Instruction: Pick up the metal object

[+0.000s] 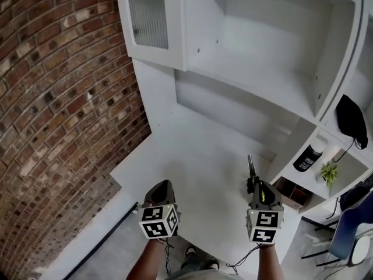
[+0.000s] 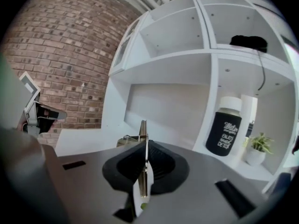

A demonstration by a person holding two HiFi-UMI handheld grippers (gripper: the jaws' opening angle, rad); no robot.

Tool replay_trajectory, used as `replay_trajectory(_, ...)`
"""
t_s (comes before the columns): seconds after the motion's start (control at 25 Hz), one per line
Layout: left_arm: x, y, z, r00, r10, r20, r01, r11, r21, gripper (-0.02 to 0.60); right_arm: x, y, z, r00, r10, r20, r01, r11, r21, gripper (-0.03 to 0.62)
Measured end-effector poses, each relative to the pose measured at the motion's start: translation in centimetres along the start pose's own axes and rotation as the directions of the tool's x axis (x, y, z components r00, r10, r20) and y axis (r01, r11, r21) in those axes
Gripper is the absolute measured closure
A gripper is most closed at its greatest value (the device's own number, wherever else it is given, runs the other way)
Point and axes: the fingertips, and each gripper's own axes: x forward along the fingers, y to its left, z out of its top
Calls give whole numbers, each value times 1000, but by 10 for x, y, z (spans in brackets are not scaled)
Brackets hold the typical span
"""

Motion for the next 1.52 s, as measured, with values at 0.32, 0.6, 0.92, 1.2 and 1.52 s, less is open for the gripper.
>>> replay_trajectory(0.32,30,-104,38,976,-215,44,209,971,121,571,-66,-77,-8,975,-211,69,203,973,108,585)
replay_trajectory(0.6,40,-189,42,923,-385,21,375,910,176,571,-132,-139,-33,915,-401,34,387,901,195,585)
replay_trajectory(0.92,40,-242,32,888,-460,-12,450,864,228,571,-169,-176,-50,873,-487,12,470,849,241,585)
replay_trajectory(1.2,40,-256,32,877,-480,-15,470,852,230,571,-177,-187,-50,860,-509,31,482,831,278,585)
replay_trajectory(1.52,40,-253,33,880,-474,-11,464,856,229,571,-176,-192,-51,859,-511,29,480,825,296,585)
